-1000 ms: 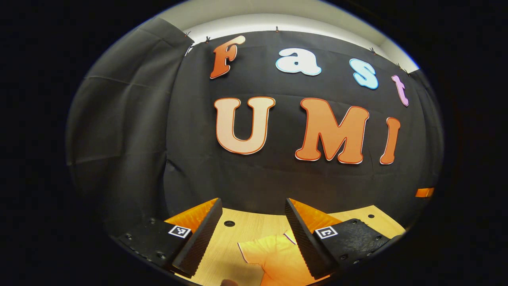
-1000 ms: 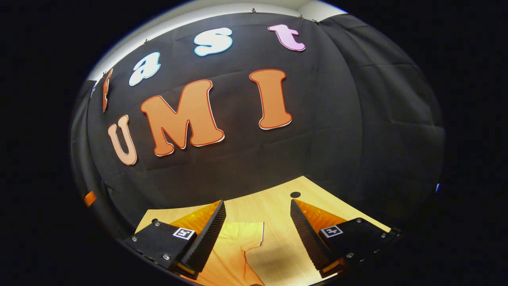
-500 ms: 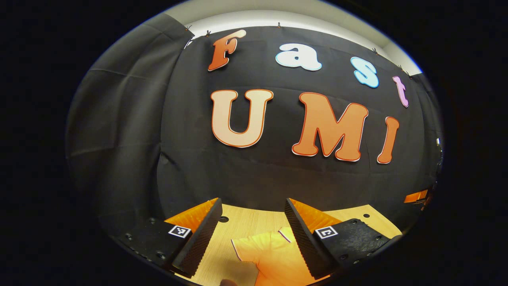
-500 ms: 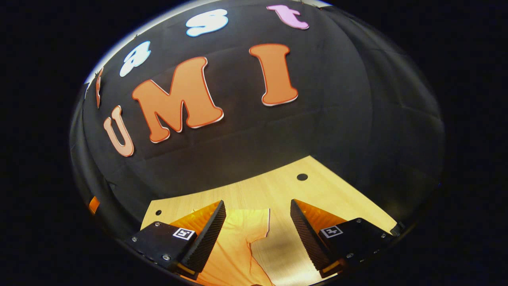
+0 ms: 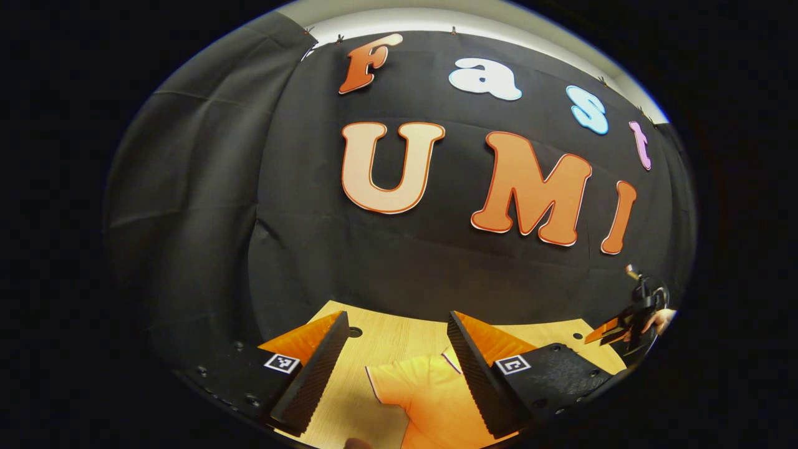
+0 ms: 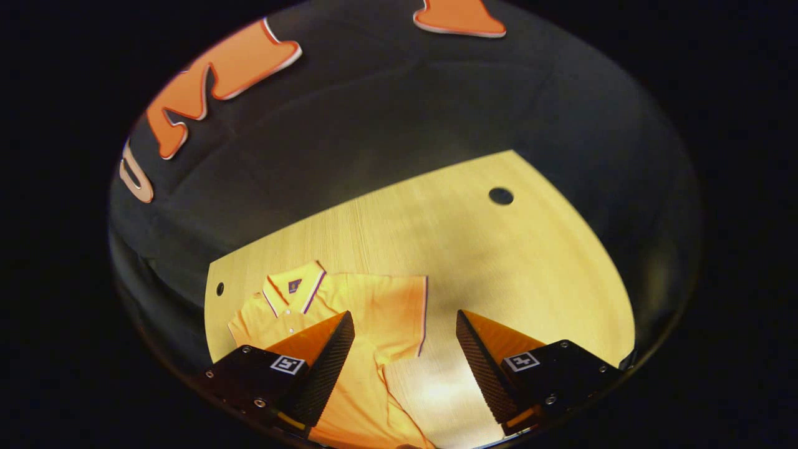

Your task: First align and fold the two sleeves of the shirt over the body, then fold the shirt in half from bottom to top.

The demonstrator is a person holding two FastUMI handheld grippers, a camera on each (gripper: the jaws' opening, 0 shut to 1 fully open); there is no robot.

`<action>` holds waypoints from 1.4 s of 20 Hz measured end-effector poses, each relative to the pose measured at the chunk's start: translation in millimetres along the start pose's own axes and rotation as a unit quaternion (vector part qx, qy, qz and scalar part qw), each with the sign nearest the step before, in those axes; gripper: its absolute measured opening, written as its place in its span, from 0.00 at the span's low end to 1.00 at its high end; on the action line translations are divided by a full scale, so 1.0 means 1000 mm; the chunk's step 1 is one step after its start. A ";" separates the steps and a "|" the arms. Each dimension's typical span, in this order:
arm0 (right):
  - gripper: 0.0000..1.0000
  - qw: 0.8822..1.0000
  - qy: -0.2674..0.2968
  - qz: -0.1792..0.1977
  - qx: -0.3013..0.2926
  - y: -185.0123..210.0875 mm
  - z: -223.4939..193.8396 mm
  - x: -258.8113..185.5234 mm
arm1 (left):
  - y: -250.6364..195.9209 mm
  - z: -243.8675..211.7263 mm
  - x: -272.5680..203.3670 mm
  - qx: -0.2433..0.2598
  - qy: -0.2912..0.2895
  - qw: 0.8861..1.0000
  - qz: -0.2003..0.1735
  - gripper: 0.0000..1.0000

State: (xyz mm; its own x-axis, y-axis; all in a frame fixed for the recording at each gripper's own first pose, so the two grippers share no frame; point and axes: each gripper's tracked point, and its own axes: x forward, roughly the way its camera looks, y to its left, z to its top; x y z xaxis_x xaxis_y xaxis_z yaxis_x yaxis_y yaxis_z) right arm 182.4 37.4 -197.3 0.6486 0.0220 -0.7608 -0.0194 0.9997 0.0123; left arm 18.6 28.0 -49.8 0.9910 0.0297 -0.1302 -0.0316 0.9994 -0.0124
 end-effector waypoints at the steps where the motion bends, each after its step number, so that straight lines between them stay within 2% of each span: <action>1: 1.00 1.000 0.023 -0.004 0.004 -0.001 -0.004 0.019 | 0.003 -0.002 0.003 0.003 0.004 1.000 0.003 0.98; 4: 1.00 0.996 0.075 -0.049 -0.005 -0.015 -0.022 0.072 | 0.011 -0.012 0.010 0.013 0.017 1.000 0.010 0.98; 8: 1.00 0.988 0.129 -0.079 -0.003 -0.024 -0.043 0.113 | 0.021 -0.027 0.018 0.015 0.036 0.999 0.020 0.98; 13: 1.00 0.985 0.144 -0.091 -0.015 -0.019 -0.054 0.127 | 0.032 -0.031 0.026 0.016 0.041 0.999 0.027 0.98; 16: 0.98 0.983 0.140 -0.115 -0.037 -0.020 -0.058 0.130 | 0.033 -0.034 0.029 0.013 0.043 0.999 0.027 0.98; 19: 0.98 0.983 0.137 -0.115 -0.042 -0.017 -0.059 0.129 | 0.035 -0.035 0.028 0.001 0.043 0.999 0.024 0.98; 21: 0.91 0.984 0.130 -0.112 -0.050 -0.011 -0.059 0.130 | 0.038 -0.040 0.030 -0.005 0.048 0.999 0.024 0.98; 22: 0.79 0.984 0.129 -0.112 -0.050 -0.008 -0.060 0.132 | 0.041 -0.042 0.029 -0.006 0.049 0.998 0.025 0.98; 23: 0.78 0.984 0.129 -0.112 -0.049 -0.006 -0.061 0.131 | 0.043 -0.042 0.029 -0.004 0.049 0.998 0.026 0.98; 24: 0.64 0.984 0.131 -0.112 -0.048 -0.005 -0.062 0.130 | 0.044 -0.040 0.027 -0.003 0.047 0.999 0.025 0.98; 25: 0.54 0.984 0.133 -0.113 -0.045 -0.006 -0.062 0.130 | 0.045 -0.037 0.026 -0.001 0.045 0.999 0.024 0.98; 26: 0.58 0.983 0.135 -0.114 -0.041 -0.007 -0.063 0.128 | 0.048 -0.035 0.025 0.001 0.041 0.999 0.024 0.98; 28: 0.39 0.985 0.127 -0.109 -0.051 -0.008 -0.063 0.128 | 0.052 -0.029 0.021 0.007 0.035 0.999 0.024 0.98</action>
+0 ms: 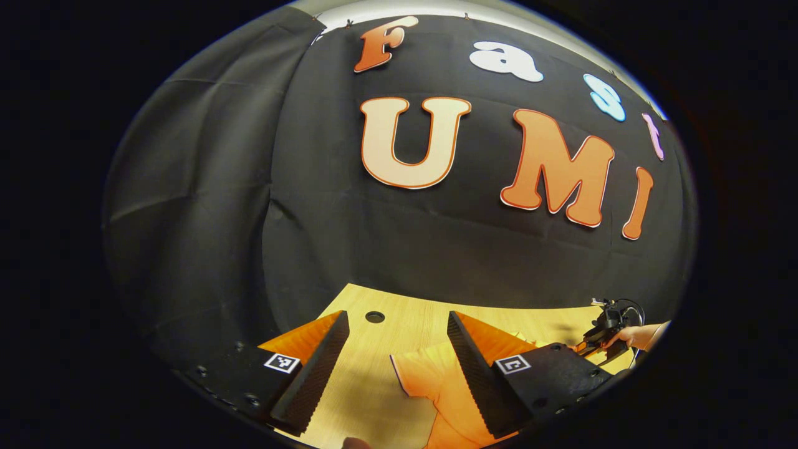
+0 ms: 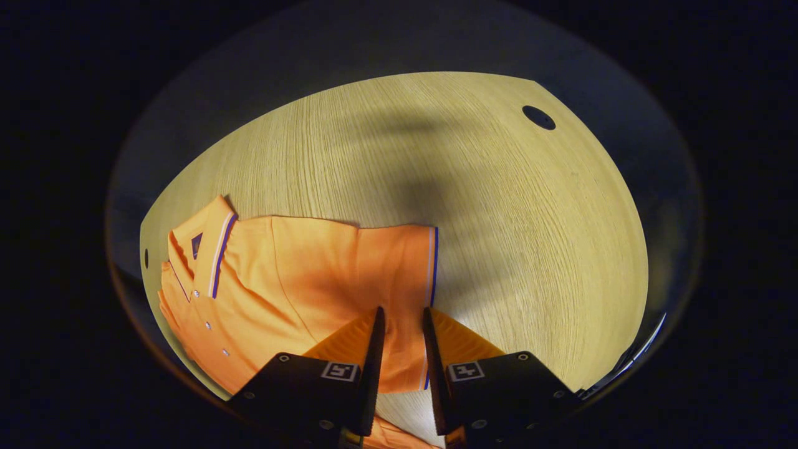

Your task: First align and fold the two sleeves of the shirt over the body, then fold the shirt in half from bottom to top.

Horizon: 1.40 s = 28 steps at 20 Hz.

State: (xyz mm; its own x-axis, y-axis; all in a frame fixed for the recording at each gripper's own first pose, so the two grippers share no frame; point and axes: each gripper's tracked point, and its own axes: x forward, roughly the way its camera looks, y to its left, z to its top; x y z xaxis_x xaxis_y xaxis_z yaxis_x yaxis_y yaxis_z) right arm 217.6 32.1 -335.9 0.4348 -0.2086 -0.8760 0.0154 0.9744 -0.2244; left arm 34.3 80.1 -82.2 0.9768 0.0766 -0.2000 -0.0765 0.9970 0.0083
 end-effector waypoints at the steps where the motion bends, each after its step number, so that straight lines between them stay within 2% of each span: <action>1: 0.39 1.000 -0.007 0.003 -0.012 0.001 0.001 -0.001 | 0.003 0.002 -0.002 0.001 -0.002 1.000 0.000 0.98; 2: 0.39 1.000 -0.014 0.011 -0.004 0.003 0.001 0.000 | 0.006 0.004 -0.004 0.002 -0.005 1.000 0.000 0.98; 4: 0.06 1.000 -0.020 0.013 0.011 0.007 0.002 0.001 | 0.013 0.009 -0.010 0.003 -0.009 1.000 0.000 0.98; 7: 0.06 0.999 -0.026 0.040 0.020 0.014 -0.001 -0.004 | 0.024 0.013 -0.013 0.010 -0.014 1.000 0.002 0.98; 9: 0.06 0.998 -0.048 0.031 0.020 0.015 0.003 -0.012 | 0.033 0.013 -0.015 0.009 -0.014 1.000 0.004 0.98; 13: 0.06 0.995 -0.089 0.038 0.011 0.031 0.014 -0.045 | 0.042 0.010 -0.014 0.000 -0.010 1.000 0.000 0.97; 17: 0.06 0.992 -0.120 0.030 -0.031 0.050 0.020 -0.072 | 0.045 0.013 -0.014 0.004 -0.014 1.000 -0.012 0.98; 20: 0.06 0.988 -0.135 0.062 -0.045 0.087 0.019 -0.088 | 0.050 0.015 -0.017 0.001 -0.016 1.000 -0.016 0.98; 23: 0.06 0.985 -0.145 0.078 -0.058 0.117 0.015 -0.091 | 0.055 0.017 -0.020 -0.002 -0.019 1.000 -0.021 0.98; 27: 0.08 0.974 -0.124 0.175 -0.072 0.180 -0.006 -0.093 | 0.064 0.018 -0.025 -0.005 -0.021 1.000 -0.020 0.98; 28: 0.14 0.972 -0.122 0.188 -0.073 0.189 -0.009 -0.096 | 0.065 0.016 -0.026 -0.006 -0.021 1.000 -0.020 0.97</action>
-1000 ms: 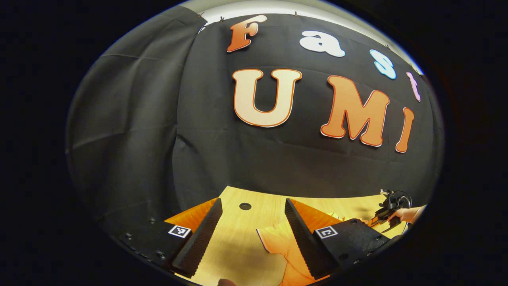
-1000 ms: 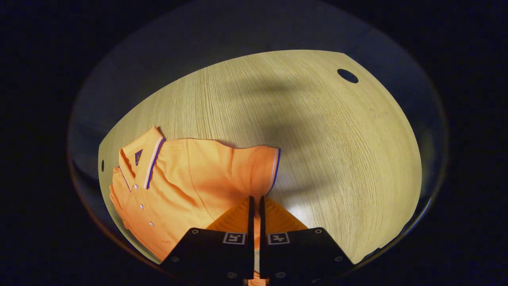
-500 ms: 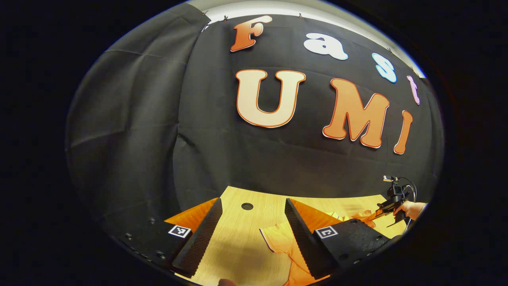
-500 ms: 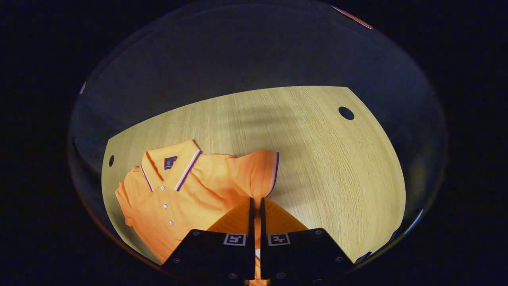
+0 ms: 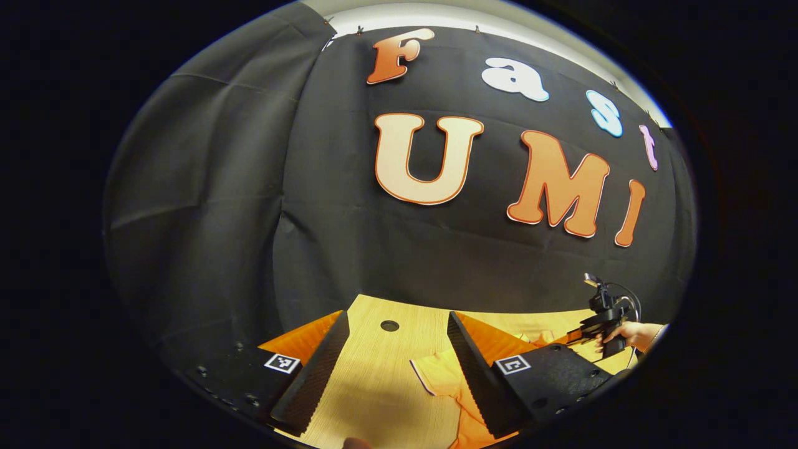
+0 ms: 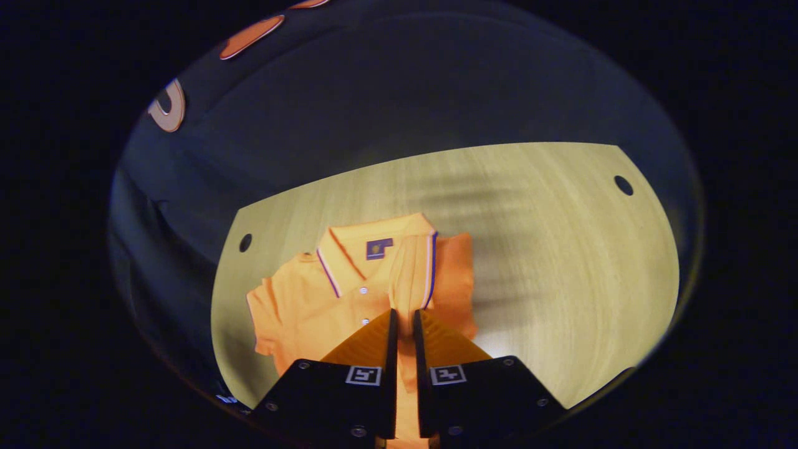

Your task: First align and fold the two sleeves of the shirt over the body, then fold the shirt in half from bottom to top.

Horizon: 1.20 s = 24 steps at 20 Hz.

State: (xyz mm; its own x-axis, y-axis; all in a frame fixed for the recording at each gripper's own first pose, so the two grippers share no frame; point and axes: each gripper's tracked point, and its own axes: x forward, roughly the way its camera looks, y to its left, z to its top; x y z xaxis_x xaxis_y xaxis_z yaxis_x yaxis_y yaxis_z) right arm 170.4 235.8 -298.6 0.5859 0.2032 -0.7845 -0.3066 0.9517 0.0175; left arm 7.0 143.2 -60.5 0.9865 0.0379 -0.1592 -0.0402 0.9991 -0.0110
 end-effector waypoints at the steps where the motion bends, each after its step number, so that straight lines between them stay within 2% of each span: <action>1: 0.20 1.000 0.003 0.020 0.004 0.013 -0.003 0.002 | 0.002 -0.001 0.000 0.000 0.002 1.000 0.001 0.97; 2: 0.42 0.999 0.005 0.034 0.010 0.024 -0.004 0.000 | 0.004 -0.001 -0.001 -0.001 0.003 1.000 0.002 0.98; 3: 0.47 0.999 0.001 0.038 0.011 0.027 -0.004 -0.003 | 0.006 -0.003 0.000 -0.003 0.005 1.000 0.001 0.98; 5: 0.87 0.999 -0.025 0.021 -0.001 0.021 0.004 -0.002 | 0.004 -0.007 0.002 -0.011 0.014 1.000 -0.007 0.97; 6: 0.99 0.999 -0.041 0.011 -0.007 0.017 0.010 -0.006 | 0.003 -0.009 0.004 -0.015 0.017 1.000 -0.008 0.98; 11: 0.98 0.994 -0.106 -0.014 -0.021 0.001 0.032 -0.041 | -0.011 -0.019 0.013 -0.023 0.036 0.999 -0.014 0.98; 15: 0.98 0.985 -0.166 -0.030 -0.040 -0.008 0.052 -0.082 | -0.044 -0.058 0.034 -0.065 0.102 0.992 -0.041 0.98; 19: 0.99 0.976 -0.207 -0.020 -0.060 -0.002 0.053 -0.123 | -0.073 -0.106 0.049 -0.088 0.207 0.972 -0.068 0.98; 24: 0.98 0.964 -0.254 0.002 -0.074 0.004 0.055 -0.180 | -0.086 -0.154 0.091 -0.100 0.330 0.937 -0.050 0.98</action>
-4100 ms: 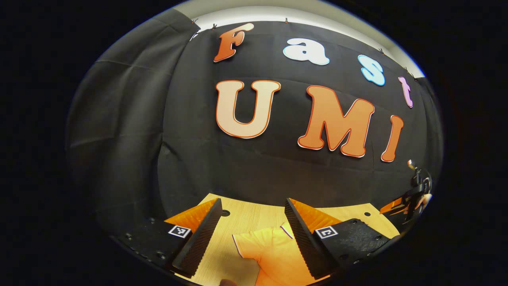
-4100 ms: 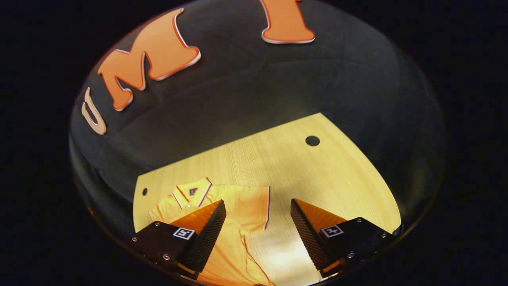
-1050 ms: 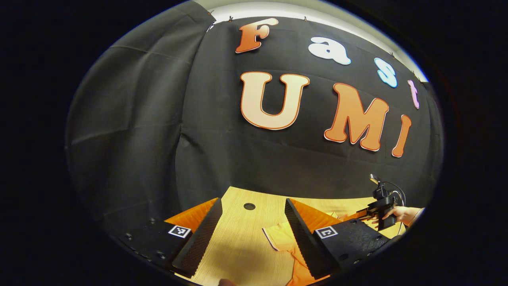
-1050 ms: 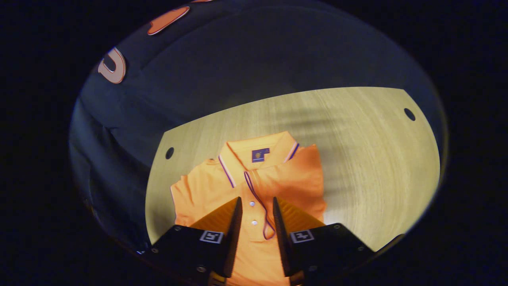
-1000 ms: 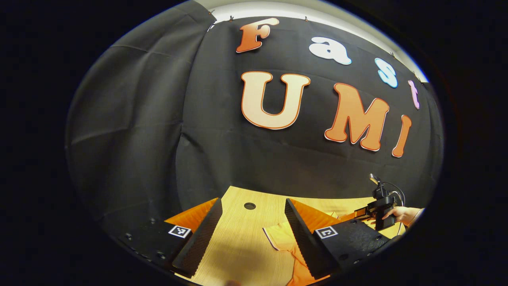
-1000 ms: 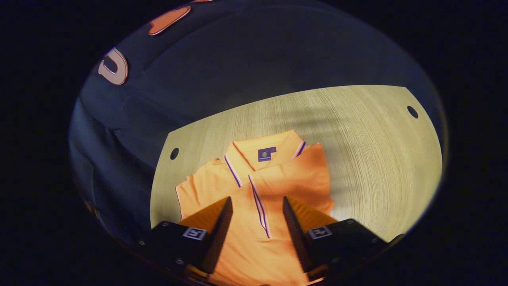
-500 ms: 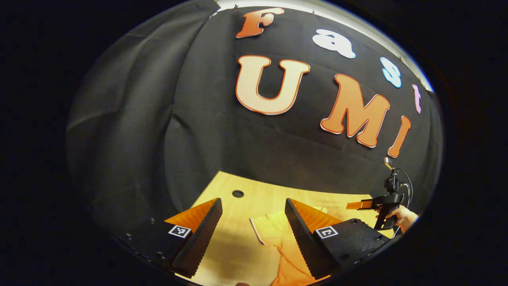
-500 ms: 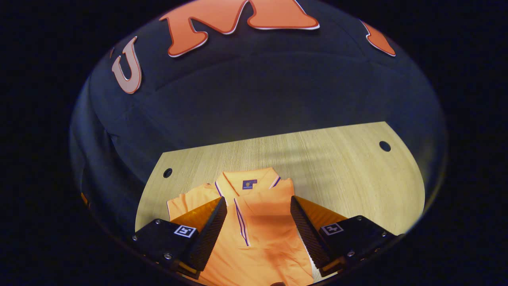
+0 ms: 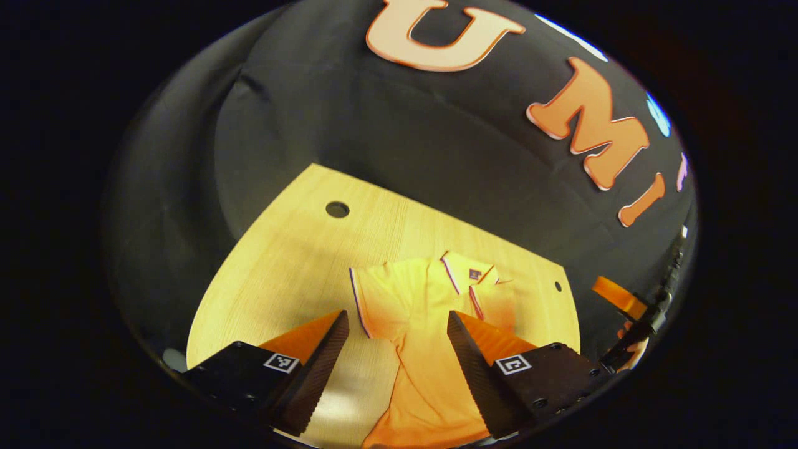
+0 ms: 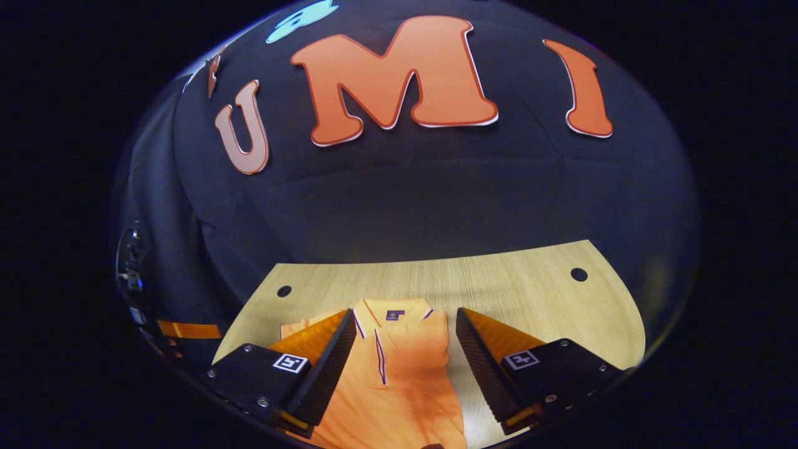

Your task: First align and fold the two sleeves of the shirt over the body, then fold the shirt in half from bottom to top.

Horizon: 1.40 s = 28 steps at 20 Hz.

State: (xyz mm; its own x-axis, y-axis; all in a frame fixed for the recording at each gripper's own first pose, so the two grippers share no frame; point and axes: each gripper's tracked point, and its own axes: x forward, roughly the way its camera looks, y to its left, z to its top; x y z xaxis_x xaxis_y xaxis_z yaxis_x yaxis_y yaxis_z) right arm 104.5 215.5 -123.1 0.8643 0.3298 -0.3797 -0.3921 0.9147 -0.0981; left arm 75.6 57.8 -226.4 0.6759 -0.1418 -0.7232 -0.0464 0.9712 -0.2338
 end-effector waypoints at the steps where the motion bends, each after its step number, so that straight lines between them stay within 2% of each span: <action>1: 0.98 1.000 -0.008 0.011 0.003 0.002 0.006 -0.008 | 0.000 0.003 0.016 -0.005 0.018 1.000 0.008 0.98; 4: 0.98 0.999 -0.007 0.049 0.014 0.006 0.008 -0.025 | -0.002 -0.001 0.075 -0.045 0.097 0.994 0.017 0.98; 7: 0.98 0.999 -0.009 0.043 0.017 -0.021 0.009 -0.040 | 0.011 -0.017 0.120 -0.072 0.148 0.985 0.059 0.98; 13: 0.98 0.998 0.008 0.043 0.046 -0.062 -0.002 -0.045 | 0.068 -0.017 0.145 -0.011 0.189 0.971 0.145 0.98; 18: 0.99 0.996 0.029 0.056 0.063 -0.078 -0.013 -0.043 | 0.078 -0.037 0.158 0.007 0.223 0.957 0.186 0.99; 24: 0.98 0.994 0.040 0.056 0.080 -0.100 -0.016 -0.043 | 0.075 -0.044 0.166 0.029 0.233 0.951 0.203 0.99; 26: 0.99 0.994 0.037 0.056 0.087 -0.104 -0.013 -0.046 | 0.065 -0.049 0.170 0.018 0.231 0.954 0.188 0.96; 28: 0.99 0.993 0.034 0.061 0.097 -0.106 -0.010 -0.048 | 0.064 -0.048 0.172 0.014 0.225 0.955 0.190 0.73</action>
State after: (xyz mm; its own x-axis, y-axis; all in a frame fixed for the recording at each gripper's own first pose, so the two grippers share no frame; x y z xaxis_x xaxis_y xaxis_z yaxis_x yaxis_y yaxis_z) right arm 101.1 100.8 -103.2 0.7883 0.4303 -0.4397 -0.4191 0.8988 0.1282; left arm 154.0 86.4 -396.9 0.2285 0.1609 -0.9602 -0.2027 0.9725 0.1147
